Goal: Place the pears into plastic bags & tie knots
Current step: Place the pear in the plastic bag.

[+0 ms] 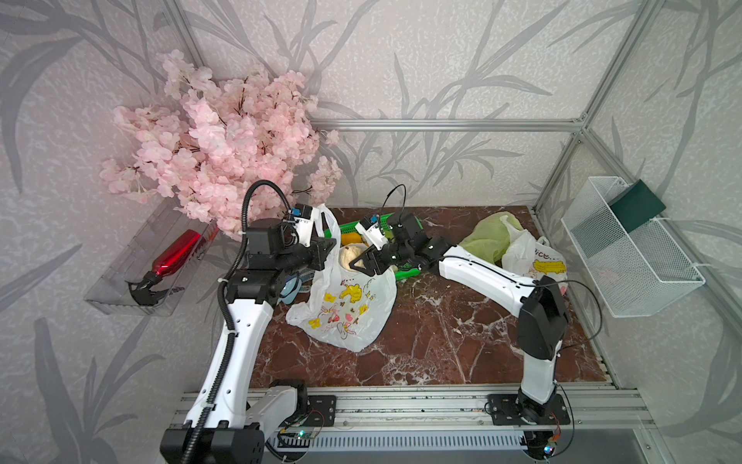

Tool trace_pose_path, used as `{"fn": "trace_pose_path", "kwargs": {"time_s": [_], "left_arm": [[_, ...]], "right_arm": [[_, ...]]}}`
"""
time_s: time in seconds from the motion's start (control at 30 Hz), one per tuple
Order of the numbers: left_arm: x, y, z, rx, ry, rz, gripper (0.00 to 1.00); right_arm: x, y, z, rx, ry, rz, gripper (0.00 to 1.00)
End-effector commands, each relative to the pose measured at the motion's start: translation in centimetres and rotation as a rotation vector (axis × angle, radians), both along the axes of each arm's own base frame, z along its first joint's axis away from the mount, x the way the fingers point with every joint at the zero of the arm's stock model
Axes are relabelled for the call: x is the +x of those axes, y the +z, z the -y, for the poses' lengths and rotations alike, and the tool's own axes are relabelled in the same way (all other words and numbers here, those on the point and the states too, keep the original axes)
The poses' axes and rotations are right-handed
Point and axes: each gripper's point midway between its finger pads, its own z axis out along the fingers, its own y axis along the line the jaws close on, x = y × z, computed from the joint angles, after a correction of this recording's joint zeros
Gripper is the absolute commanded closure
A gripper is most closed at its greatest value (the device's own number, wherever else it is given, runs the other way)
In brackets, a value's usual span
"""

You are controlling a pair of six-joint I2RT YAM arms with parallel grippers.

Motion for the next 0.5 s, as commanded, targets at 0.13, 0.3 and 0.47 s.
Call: {"fn": "trace_pose_path", "kwargs": {"time_s": [0.13, 0.3, 0.47], "left_arm": [[0.5, 1.6, 0.3, 0.002, -0.025, 0.054, 1.0], [1.0, 0.9, -0.1, 0.021, -0.007, 0.049, 1.0], [1.3, 0.8, -0.7, 0.04, 0.021, 0.054, 1.0]], "right_arm": [[1.8, -3.3, -1.0, -0.081, 0.044, 0.083, 0.55], [-0.6, -1.3, -0.2, -0.126, 0.121, 0.036, 0.23], [-2.4, 1.8, 0.0, -0.096, 0.187, -0.039, 0.1]]}}
